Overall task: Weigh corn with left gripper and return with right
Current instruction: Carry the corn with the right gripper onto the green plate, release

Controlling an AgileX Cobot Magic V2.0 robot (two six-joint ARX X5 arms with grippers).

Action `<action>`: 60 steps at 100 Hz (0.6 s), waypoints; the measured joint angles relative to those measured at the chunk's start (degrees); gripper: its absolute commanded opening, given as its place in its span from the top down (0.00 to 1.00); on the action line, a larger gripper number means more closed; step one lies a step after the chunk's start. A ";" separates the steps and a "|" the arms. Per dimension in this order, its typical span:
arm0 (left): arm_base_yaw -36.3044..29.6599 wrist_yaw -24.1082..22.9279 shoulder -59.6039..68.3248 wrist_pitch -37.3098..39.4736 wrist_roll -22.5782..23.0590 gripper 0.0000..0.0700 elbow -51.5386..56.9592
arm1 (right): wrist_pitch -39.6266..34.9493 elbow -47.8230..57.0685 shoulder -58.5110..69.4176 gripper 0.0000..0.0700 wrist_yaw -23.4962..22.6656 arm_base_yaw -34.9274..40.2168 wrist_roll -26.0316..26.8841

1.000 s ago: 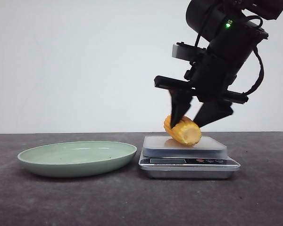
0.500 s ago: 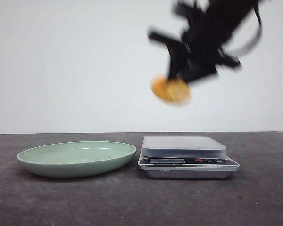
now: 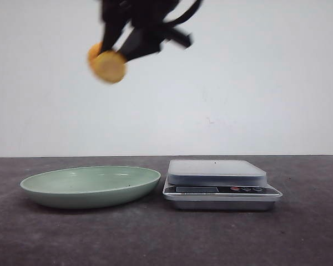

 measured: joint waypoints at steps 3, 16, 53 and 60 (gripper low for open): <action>0.00 0.00 0.00 0.00 -0.02 0.33 0.00 | 0.00 0.37 1.46 1.00 0.37 0.22 0.37; 0.00 -0.02 0.00 -0.04 -0.07 0.33 0.00 | 0.07 0.63 7.41 1.00 0.98 0.55 2.14; 0.00 0.00 0.00 -1.77 -0.48 0.33 0.00 | -0.07 0.61 15.17 0.30 1.03 0.46 5.49; 0.00 -0.02 0.00 -1.90 -0.48 0.33 0.00 | 0.68 0.63 15.17 0.22 0.96 0.46 5.57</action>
